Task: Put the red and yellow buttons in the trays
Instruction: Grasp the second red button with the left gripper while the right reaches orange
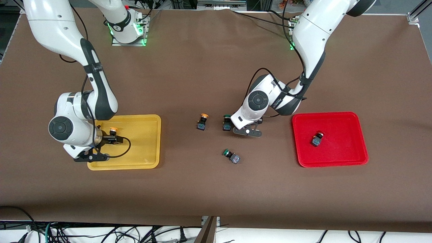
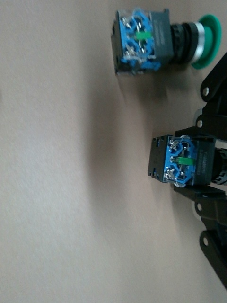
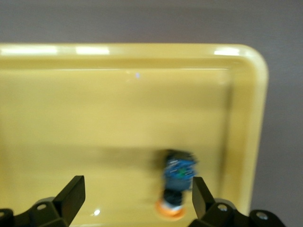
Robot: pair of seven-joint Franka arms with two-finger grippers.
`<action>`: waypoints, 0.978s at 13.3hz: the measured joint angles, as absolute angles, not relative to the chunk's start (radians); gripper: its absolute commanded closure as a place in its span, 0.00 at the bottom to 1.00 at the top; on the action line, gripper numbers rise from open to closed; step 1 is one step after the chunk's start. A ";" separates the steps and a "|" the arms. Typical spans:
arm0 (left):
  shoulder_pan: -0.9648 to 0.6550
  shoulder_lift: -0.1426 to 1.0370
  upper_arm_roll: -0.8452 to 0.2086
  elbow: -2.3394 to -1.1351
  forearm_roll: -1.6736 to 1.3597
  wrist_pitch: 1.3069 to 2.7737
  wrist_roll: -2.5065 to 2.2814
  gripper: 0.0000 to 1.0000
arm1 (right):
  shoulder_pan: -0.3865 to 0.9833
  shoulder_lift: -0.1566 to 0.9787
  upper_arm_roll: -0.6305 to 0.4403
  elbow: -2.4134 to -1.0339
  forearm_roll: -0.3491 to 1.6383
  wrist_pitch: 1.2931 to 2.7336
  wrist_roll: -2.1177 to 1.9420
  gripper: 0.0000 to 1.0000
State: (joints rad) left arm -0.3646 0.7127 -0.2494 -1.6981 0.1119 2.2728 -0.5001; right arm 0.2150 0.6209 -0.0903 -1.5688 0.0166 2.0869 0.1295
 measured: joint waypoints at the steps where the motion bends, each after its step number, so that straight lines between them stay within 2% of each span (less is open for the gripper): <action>1: -0.359 0.700 -0.247 -1.696 0.113 2.229 -0.500 0.99 | 0.230 0.615 -0.064 -1.551 0.022 2.066 0.209 0.00; 4: -0.318 0.628 -0.244 -1.687 0.185 2.053 -0.491 0.99 | 0.312 0.618 0.001 -1.541 0.024 2.067 0.470 0.00; 8: -0.255 0.575 -0.242 -1.689 0.438 1.824 -0.421 0.98 | 0.478 0.666 0.022 -1.515 0.024 2.168 0.791 0.00; 13: -0.091 0.574 -0.233 -1.690 0.509 1.787 -0.128 0.95 | 0.638 0.771 0.021 -1.456 0.021 2.299 1.004 0.00</action>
State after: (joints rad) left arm -0.0906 0.5741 -0.2326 -1.6902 0.5086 1.7868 -0.1280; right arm 0.6379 0.7711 0.0208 -1.4564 0.0215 2.2987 1.0043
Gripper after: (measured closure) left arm 0.590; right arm 0.000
